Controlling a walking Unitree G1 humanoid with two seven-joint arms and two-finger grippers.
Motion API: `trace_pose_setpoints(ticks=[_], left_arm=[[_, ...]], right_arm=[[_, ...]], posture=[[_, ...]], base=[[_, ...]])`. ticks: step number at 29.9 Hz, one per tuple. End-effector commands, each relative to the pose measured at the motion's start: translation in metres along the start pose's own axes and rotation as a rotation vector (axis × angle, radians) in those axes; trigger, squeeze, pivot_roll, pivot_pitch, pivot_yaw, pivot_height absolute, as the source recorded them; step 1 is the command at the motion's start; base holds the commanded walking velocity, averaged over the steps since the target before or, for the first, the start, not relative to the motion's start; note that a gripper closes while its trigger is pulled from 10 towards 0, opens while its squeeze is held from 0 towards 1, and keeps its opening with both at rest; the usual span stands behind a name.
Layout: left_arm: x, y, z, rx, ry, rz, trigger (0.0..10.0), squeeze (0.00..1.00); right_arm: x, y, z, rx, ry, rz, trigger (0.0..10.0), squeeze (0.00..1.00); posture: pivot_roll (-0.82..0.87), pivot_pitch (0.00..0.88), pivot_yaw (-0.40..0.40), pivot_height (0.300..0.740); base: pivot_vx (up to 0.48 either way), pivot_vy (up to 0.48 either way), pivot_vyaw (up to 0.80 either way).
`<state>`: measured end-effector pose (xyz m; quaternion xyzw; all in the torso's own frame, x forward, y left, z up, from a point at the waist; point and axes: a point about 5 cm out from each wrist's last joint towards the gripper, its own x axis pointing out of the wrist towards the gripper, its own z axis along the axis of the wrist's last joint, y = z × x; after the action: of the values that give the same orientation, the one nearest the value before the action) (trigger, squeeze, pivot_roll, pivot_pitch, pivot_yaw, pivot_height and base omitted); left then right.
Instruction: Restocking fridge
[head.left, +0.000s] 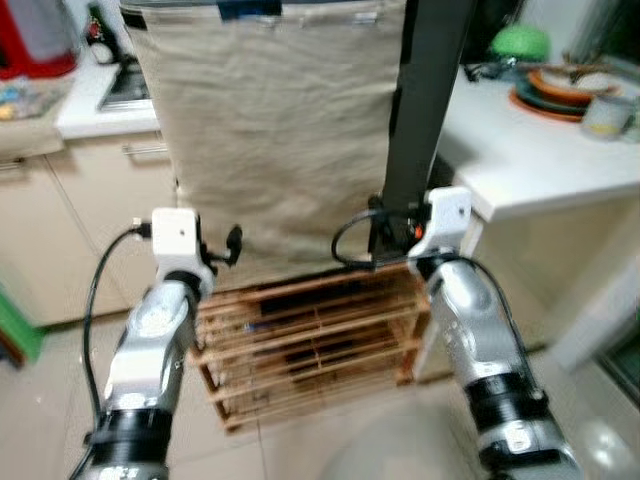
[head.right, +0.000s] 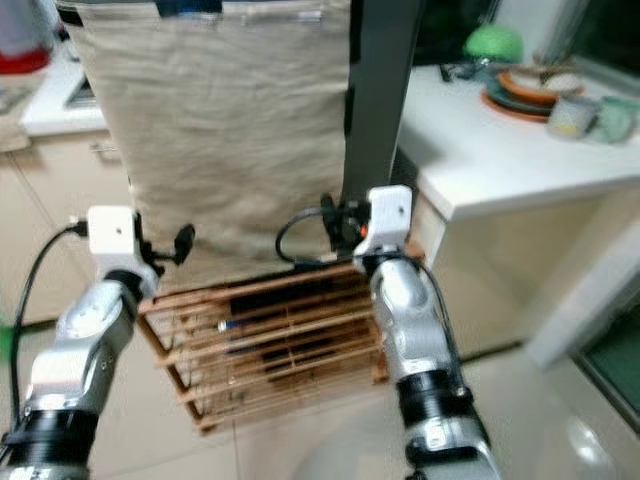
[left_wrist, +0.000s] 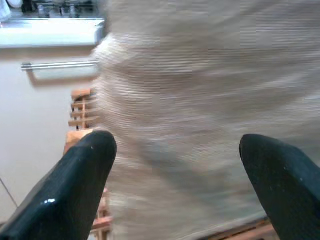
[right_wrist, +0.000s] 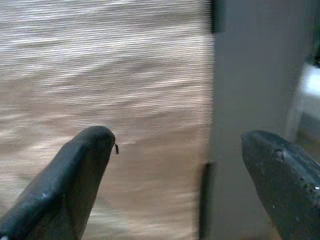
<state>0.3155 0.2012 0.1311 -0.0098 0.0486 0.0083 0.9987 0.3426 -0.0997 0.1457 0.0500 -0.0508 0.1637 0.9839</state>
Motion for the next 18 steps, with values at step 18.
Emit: trace_pose_setpoints(ticks=[18], left_arm=[[-0.046, -0.016, 0.051, 0.027, -0.207, -0.349, 10.0, 0.00]], right_arm=[[-0.056, -0.050, -0.015, -0.024, 0.006, -0.230, 10.0, 0.00]], posture=[[-0.05, 0.000, 0.031, 0.740]], base=[[0.000, 0.480, -0.79]])
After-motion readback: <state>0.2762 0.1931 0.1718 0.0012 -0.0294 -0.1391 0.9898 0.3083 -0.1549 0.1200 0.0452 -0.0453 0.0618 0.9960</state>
